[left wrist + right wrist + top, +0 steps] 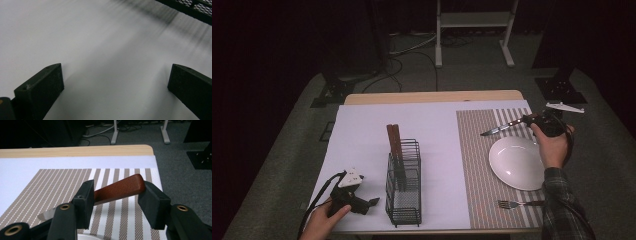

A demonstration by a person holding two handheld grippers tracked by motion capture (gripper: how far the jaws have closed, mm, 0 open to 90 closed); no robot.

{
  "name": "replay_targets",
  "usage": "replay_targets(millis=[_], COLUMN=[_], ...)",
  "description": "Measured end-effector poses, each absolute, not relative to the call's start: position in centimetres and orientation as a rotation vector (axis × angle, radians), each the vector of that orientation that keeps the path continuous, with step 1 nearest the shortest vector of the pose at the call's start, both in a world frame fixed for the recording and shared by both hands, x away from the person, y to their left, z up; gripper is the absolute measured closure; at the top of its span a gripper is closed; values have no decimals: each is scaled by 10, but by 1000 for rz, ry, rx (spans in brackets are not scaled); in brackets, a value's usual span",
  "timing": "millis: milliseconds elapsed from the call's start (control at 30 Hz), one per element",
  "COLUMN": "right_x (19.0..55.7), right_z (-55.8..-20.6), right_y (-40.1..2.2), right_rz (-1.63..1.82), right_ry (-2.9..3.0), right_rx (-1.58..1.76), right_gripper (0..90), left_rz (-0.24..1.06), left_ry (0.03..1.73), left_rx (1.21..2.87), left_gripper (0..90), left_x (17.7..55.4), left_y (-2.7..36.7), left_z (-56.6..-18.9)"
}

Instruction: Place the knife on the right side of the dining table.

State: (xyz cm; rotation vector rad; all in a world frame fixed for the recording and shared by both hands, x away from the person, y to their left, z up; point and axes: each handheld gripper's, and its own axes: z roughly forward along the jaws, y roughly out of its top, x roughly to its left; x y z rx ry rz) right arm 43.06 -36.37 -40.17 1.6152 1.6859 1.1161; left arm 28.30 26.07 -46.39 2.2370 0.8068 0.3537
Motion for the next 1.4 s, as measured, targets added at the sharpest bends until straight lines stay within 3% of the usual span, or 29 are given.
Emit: replay_targets(millis=[1400], right_x=[441], right_z=[-450], right_y=[-383], right_rz=[1013], right_ry=[1691], right_rx=[1841], right_gripper=[390], left_rz=[354], left_ry=[807], left_rx=[2237], left_gripper=[0], left_x=[283], left_y=[261], left_z=[-464])
